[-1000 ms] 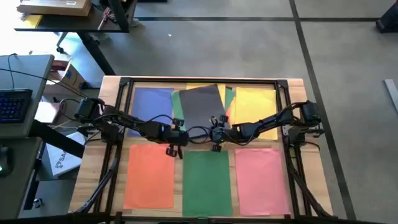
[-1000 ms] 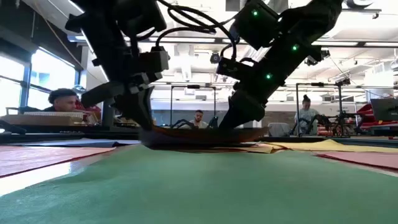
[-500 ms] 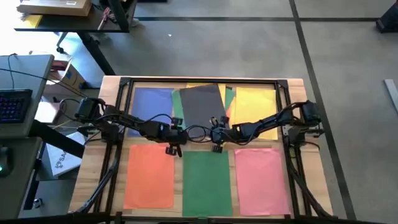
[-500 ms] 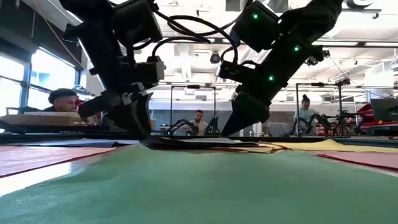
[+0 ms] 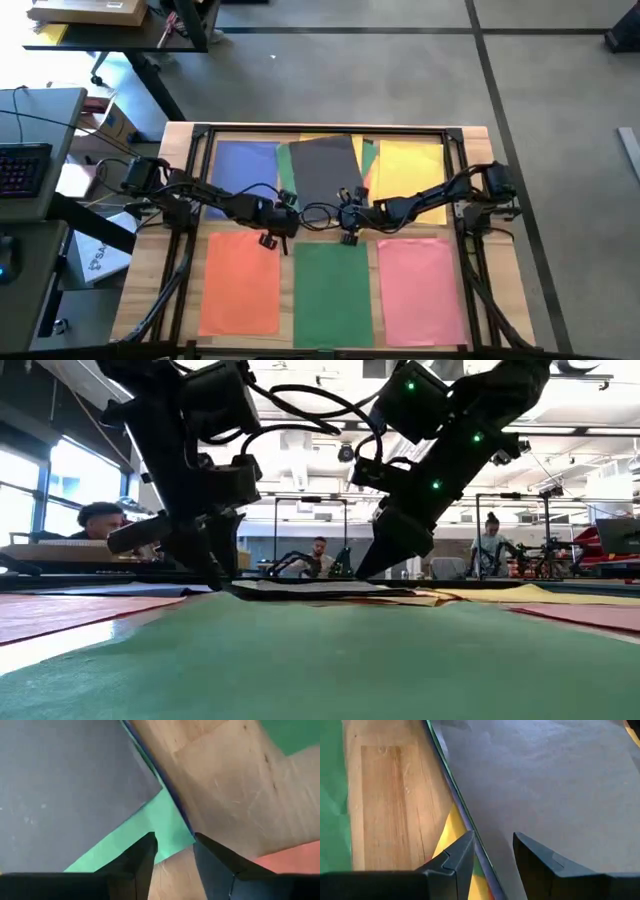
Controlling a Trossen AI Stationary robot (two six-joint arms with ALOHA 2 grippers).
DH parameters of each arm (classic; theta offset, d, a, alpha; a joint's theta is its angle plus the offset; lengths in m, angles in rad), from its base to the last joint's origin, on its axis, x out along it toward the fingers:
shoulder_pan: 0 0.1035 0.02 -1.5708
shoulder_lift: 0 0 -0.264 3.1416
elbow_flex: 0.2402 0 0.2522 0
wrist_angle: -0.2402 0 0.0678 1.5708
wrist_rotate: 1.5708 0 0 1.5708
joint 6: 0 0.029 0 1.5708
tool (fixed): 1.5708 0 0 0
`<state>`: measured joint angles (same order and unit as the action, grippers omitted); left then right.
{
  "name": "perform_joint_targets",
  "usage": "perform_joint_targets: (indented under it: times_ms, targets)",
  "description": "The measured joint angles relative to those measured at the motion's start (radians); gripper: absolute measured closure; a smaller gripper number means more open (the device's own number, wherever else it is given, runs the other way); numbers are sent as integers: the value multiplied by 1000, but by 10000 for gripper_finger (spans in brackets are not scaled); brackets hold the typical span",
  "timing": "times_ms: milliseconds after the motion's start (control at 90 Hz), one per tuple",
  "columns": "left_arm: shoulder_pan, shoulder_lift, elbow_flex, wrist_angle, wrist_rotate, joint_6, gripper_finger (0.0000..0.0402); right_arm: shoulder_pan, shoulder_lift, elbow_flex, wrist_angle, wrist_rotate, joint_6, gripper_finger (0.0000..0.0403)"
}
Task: Organize paper
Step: Stack the green paper under the black paper on the bottom green paper
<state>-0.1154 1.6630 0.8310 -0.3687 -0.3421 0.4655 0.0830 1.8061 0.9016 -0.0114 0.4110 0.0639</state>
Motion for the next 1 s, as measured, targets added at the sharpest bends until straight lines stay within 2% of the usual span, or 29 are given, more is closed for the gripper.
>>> perform_joint_targets:
  times_ms: [133, 356, 467, 822, 1000]
  targets:
    - [-4, 38, 2, 3, 8, 16, 279, 0, 0, 0, 0, 0, 0, 282]
    - [-49, 58, 2, 26, -127, -15, 279, 0, 0, 0, 0, 0, 0, 282]
    - [-58, 59, 5, 25, -140, -43, 284, 0, 0, 0, 0, 0, 0, 282]
    - [-71, 59, 5, 12, -183, -97, 386, 0, 0, 0, 0, 0, 0, 282]
    - [-100, 53, 37, -35, -214, -96, 398, -4, 0, 0, 0, -3, 17, 282]
